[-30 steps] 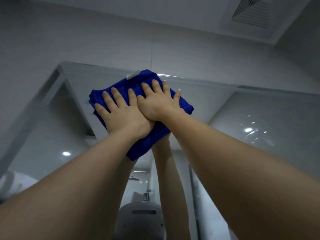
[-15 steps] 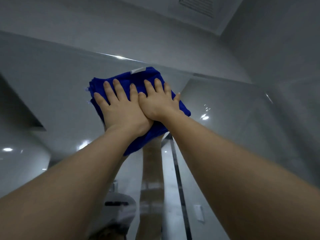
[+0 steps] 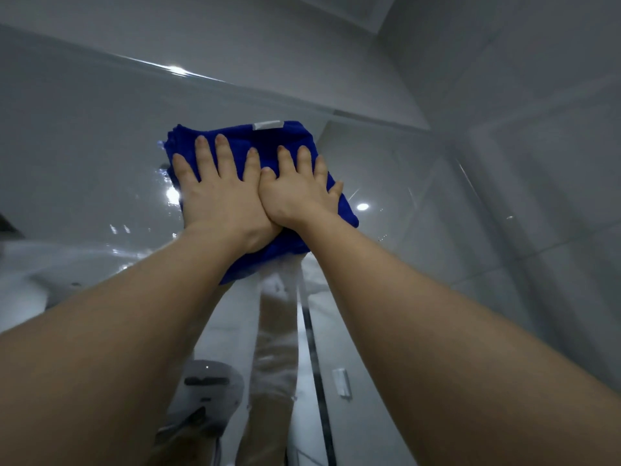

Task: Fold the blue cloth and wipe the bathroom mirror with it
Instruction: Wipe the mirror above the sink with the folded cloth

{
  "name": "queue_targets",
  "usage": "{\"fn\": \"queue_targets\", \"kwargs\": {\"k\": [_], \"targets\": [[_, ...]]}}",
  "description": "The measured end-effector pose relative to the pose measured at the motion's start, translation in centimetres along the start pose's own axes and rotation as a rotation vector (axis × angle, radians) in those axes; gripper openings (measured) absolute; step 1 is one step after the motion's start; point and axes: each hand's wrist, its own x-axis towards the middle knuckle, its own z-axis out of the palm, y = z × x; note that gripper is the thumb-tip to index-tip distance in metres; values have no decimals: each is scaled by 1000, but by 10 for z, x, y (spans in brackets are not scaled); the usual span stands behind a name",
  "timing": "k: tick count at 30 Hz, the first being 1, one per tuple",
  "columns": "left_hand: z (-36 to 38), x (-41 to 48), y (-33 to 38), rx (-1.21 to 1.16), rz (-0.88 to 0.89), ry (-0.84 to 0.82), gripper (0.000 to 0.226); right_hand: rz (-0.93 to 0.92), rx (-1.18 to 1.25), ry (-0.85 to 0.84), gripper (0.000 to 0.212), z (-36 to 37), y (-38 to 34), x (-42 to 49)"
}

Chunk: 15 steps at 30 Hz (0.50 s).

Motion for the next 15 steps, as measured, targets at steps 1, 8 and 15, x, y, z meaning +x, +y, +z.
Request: {"fn": "queue_targets", "kwargs": {"k": [1,8,15], "targets": [[-1,-1,1,7,14,-10,87,14,0,-1,55,0,2,-3],[-3,-14,2,51,185,-64,90,175,3,-9,56,3,9,-32],[-4,-41,-9,85,325,-114,91,264,-224,-14,57,6,1,-69]]}}
